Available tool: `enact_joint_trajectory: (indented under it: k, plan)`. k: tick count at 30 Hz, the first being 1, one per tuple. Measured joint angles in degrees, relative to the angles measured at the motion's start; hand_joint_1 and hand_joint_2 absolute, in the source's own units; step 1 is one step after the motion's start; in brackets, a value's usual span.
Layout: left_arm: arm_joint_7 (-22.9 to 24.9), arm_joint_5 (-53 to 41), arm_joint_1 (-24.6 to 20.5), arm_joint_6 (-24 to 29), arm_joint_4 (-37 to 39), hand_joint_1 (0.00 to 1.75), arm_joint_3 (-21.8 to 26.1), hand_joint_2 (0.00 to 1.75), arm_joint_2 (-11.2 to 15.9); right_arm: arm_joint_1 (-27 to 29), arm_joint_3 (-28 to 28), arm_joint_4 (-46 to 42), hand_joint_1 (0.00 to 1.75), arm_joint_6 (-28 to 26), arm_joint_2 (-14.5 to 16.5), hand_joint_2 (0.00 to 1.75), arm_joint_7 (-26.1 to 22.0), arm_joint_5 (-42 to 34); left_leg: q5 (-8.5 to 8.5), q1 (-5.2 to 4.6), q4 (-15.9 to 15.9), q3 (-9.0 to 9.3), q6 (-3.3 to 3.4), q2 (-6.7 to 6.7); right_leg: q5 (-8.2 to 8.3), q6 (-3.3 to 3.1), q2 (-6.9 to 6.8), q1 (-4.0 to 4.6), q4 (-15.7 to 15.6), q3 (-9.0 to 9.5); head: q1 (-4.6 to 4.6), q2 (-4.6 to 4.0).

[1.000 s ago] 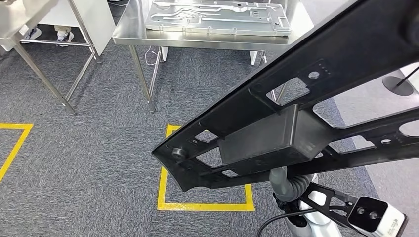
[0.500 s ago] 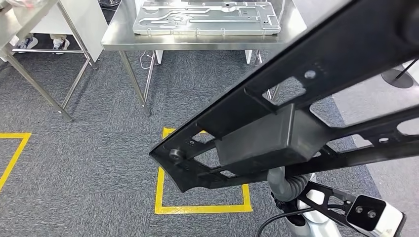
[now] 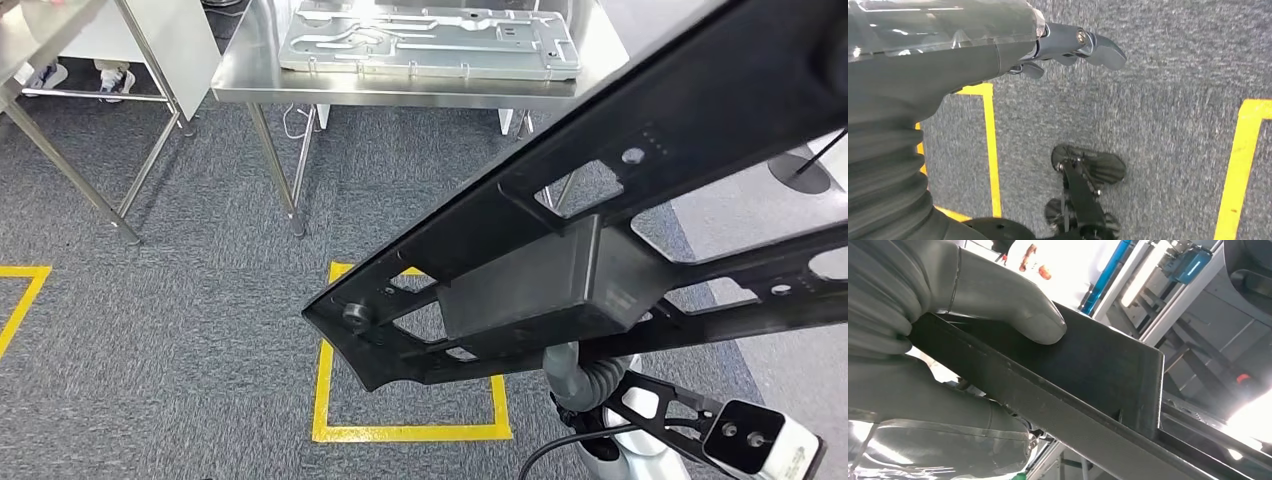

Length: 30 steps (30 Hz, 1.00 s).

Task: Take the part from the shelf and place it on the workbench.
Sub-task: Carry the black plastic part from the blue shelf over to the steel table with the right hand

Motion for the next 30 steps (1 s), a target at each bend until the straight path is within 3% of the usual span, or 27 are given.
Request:
enact_joint_trajectory:
  k: [2,3,5,9,11,13,14,15,16,18,19,20,22,24,25,26,28,30]
  plan:
    - [0.0,0.0,0.0,0.0,0.0,0.0,0.0,1.75,0.0,0.0,0.0,0.0,1.75,0.0,0.0,1.75,0.0,0.0,-0.75,-0.03,-0.1,1.03,-0.22,-0.03,5.1,-0.62,-0.09,0.19,-7.6,2.66,0.02,0.0]
    - [-0.1,-0.1,0.0,-0.1,0.0,0.0,-0.1,1.75,-0.1,0.0,0.0,0.0,1.75,0.0,0.0,1.75,0.0,0.0,-1.08,-0.06,-0.2,1.5,-0.39,-0.02,6.51,-1.04,-0.29,0.47,-11.2,4.03,-0.09,0.0]
    - [-0.2,-0.3,-0.1,-0.2,0.0,0.0,-0.3,1.75,-0.2,-0.1,0.0,0.0,1.75,0.0,0.0,1.75,0.0,0.0,-1.44,-0.05,-0.5,2.03,-0.98,0.12,6.77,-1.96,-0.59,1.04,-14.9,5.31,-0.21,0.01]
    - [-0.3,-0.4,-0.1,-0.2,0.0,0.0,-0.6,1.75,-0.2,0.0,0.1,-0.2,1.75,0.0,0.0,1.75,0.0,0.0,-1.81,-0.22,1.4,2.63,-2.01,0.42,6.58,-3.18,-0.46,0.83,-16.3,7.43,-0.48,0.0]
    - [-0.3,-0.5,-0.2,-0.2,0.0,0.0,-0.7,1.75,-0.1,0.0,0.1,-0.3,1.75,0.0,0.1,1.75,0.0,0.0,-3.95,-0.13,7.1,-0.21,-2.25,0.36,6.08,-3.63,-0.52,0.67,-16.7,8.86,-0.86,0.01]
    - [-0.3,-0.5,-0.1,-0.2,0.0,0.0,-0.8,1.75,-0.1,0.1,0.1,-0.3,1.75,0.0,0.1,1.75,0.0,0.0,-6.86,-0.1,14.2,-5.07,-2.67,0.31,5.23,-3.87,-0.37,0.77,-16.7,9.61,-1.18,0.01]
    - [-0.3,-0.5,0.1,-0.2,0.0,0.0,-0.8,1.75,-0.1,0.2,0.1,-0.3,1.75,0.0,0.1,1.75,0.0,0.0,-7.65,-0.09,15.9,-6.85,-2.82,0.31,4.78,-3.87,-0.23,0.8,-16.7,10.07,-1.19,0.01]
    - [-0.3,-0.5,0.2,-0.2,0.0,0.0,-0.8,1.75,-0.1,0.3,0.1,-0.3,1.75,0.1,0.1,1.75,0.0,0.0,-7.34,-0.08,15.6,-7.68,-2.87,0.32,4.27,-3.8,-0.08,0.8,-16.6,10.67,-1.27,0.01]
    - [-0.3,-0.5,0.3,-0.2,0.0,0.0,-0.8,1.75,0.0,0.4,0.1,-0.3,1.75,0.1,0.1,1.75,0.0,0.0,-5.79,-0.08,13.3,-7.51,-2.86,0.32,3.68,-3.67,0.03,0.78,-16.6,11.46,-1.31,0.01]
    - [-0.3,-0.6,0.3,-0.2,0.0,0.0,-0.8,1.75,0.0,0.4,0.1,-0.3,1.75,0.1,0.1,1.75,0.0,0.0,-0.22,-0.13,5.9,-5.89,-2.55,0.31,2.32,-3.27,0.1,0.79,-16.5,13.05,-1.31,0.01]
    - [-0.3,-0.6,0.3,-0.2,0.0,0.0,-0.8,1.75,0.0,0.3,0.1,-0.3,1.75,0.1,0.1,1.75,0.0,0.0,1.79,-0.25,3.0,-5.19,-2.23,0.31,1.73,-2.98,0.14,0.83,-16.4,13.47,-1.3,0.01]
    - [-0.3,-0.7,0.3,-0.2,0.0,0.0,-0.8,1.75,0.0,0.3,0.1,-0.3,1.75,0.1,0.1,1.75,0.0,-0.1,3.09,-0.38,1.4,-4.87,-1.82,0.3,1.25,-2.64,0.18,0.85,-16.4,13.68,-1.32,0.01]
    - [-0.3,-0.8,0.3,-0.2,0.0,0.0,-0.8,1.75,0.0,0.3,0.1,-0.3,1.75,0.1,0.1,1.75,0.0,-0.1,3.02,-0.57,0.7,-4.46,-0.95,0.25,0.99,-1.92,0.27,0.87,-16.2,13.83,-1.38,0.01]
    - [-0.3,-0.8,0.3,-0.2,0.0,0.0,-0.9,1.75,0.0,0.2,0.1,-0.3,1.75,0.1,0.1,1.75,0.0,-0.1,2.8,-0.35,0.1,-3.48,-0.32,0.14,1.33,-1.23,0.2,0.78,-13.9,13.07,-1.32,0.0]
    - [-0.3,-0.9,0.2,-0.2,0.0,0.0,-0.9,1.75,0.0,0.1,0.1,-0.3,1.75,0.1,0.1,1.75,0.0,-0.1,2.56,-0.23,-0.2,-2.84,-0.08,0.09,1.28,-0.9,0.14,0.67,-11.4,11.6,-1.21,0.0]
    - [-0.3,-0.9,0.2,-0.2,0.0,0.0,-0.9,1.75,0.0,0.1,0.1,-0.3,1.75,0.1,0.1,1.75,0.0,-0.1,2.23,-0.14,-0.4,-2.24,0.07,0.06,0.82,-0.55,0.07,0.49,-7.9,9.34,-1.13,0.0]
    - [-0.3,-0.9,0.1,-0.2,0.0,0.0,-0.9,1.75,0.0,0.1,0.1,-0.3,1.75,0.1,0.1,1.75,0.0,-0.2,1.21,-0.12,-0.5,-1.01,0.2,0.03,-1.89,0.0,0.01,0.08,-1.2,4.02,-1.01,0.0]
    - [-0.3,-0.9,0.2,-0.2,0.0,0.0,-0.9,1.75,0.0,0.1,0.1,-0.3,1.75,0.1,0.1,1.75,0.0,-0.2,-0.13,-0.1,-0.6,0.63,0.07,-0.1,-4.04,0.17,-0.03,-0.25,0.6,0.73,-0.99,0.0]
